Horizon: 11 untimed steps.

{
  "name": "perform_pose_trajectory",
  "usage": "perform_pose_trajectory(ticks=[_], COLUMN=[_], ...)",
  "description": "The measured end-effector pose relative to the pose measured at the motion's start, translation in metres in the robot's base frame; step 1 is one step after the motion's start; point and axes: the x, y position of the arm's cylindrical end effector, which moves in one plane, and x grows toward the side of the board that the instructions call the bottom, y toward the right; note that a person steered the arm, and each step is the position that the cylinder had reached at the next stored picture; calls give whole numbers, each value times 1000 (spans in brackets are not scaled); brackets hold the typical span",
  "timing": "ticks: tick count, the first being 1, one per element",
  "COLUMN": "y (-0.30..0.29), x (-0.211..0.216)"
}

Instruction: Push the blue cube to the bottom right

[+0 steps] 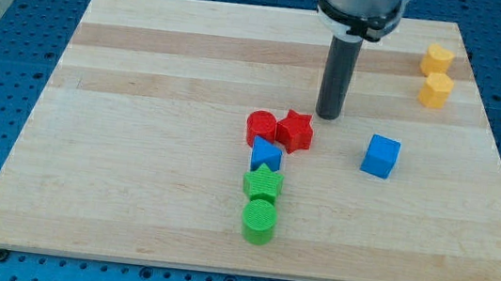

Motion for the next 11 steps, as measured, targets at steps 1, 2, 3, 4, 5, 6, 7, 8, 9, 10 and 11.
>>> perform_pose_trajectory(ticks=[1,2,3,4,5,6,7,8,9,10,11], y=[-5,-5,-5,33,49,58,83,89,96,110,108], x=[45,54,54,55,55,55,56,61,62,66,66])
